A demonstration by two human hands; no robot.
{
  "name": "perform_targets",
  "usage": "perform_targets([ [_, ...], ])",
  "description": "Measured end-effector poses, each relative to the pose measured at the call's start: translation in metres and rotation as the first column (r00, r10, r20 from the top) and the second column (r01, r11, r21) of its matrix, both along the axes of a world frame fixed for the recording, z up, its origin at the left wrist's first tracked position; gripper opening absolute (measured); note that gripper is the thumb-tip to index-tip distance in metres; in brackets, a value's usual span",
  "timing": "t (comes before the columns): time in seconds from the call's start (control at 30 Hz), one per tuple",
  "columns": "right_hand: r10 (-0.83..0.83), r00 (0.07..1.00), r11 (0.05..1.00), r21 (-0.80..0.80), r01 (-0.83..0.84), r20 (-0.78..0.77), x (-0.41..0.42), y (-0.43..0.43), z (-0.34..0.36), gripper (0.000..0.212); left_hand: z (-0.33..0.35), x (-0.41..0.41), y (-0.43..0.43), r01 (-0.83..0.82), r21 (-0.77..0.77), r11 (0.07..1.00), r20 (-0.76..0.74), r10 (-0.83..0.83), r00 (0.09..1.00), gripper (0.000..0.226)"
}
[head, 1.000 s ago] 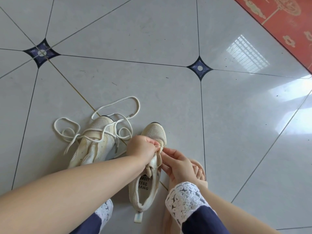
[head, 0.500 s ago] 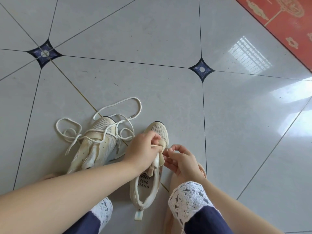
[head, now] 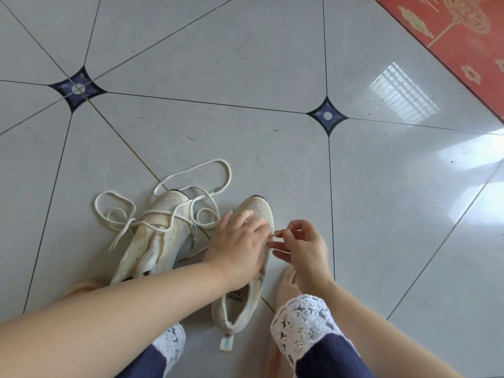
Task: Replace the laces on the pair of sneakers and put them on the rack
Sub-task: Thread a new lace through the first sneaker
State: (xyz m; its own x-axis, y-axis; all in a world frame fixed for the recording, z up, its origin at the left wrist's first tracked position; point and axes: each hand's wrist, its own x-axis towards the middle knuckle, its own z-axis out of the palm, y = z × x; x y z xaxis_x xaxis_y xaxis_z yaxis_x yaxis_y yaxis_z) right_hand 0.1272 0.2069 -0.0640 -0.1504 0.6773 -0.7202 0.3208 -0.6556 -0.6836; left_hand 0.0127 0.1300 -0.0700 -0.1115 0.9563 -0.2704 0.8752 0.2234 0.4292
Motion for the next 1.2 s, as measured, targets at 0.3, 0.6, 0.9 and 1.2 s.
perform_targets([
  [0.3, -0.579, 0.772, 0.790, 0.055, 0.611, -0.262, 0.031, 0.090, 0.046, 0.035, -0.004, 0.000, -0.002, -0.034, -0.025, 0.999, -0.020, 0.033, 0.999, 0.039],
  [0.6, -0.156, 0.978, 0.985, 0.052, 0.165, -0.137, 0.041, 0.102, 0.049, 0.036, -0.002, 0.002, 0.021, -0.093, 0.007, 0.996, 0.035, 0.092, 0.995, 0.051],
  [0.9, 0.610, 0.616, 0.576, 0.255, -0.777, 0.499, 0.010, 0.038, 0.012, 0.010, 0.020, -0.011, -0.011, -0.146, 0.054, 0.988, 0.097, 0.140, 0.985, 0.060],
  [1.2, 0.649, 0.391, 0.302, 0.251, -0.920, 0.653, -0.036, 0.038, 0.018, 0.015, 0.013, -0.022, -0.021, -0.045, -0.030, 0.999, 0.235, 0.051, 0.971, 0.069],
])
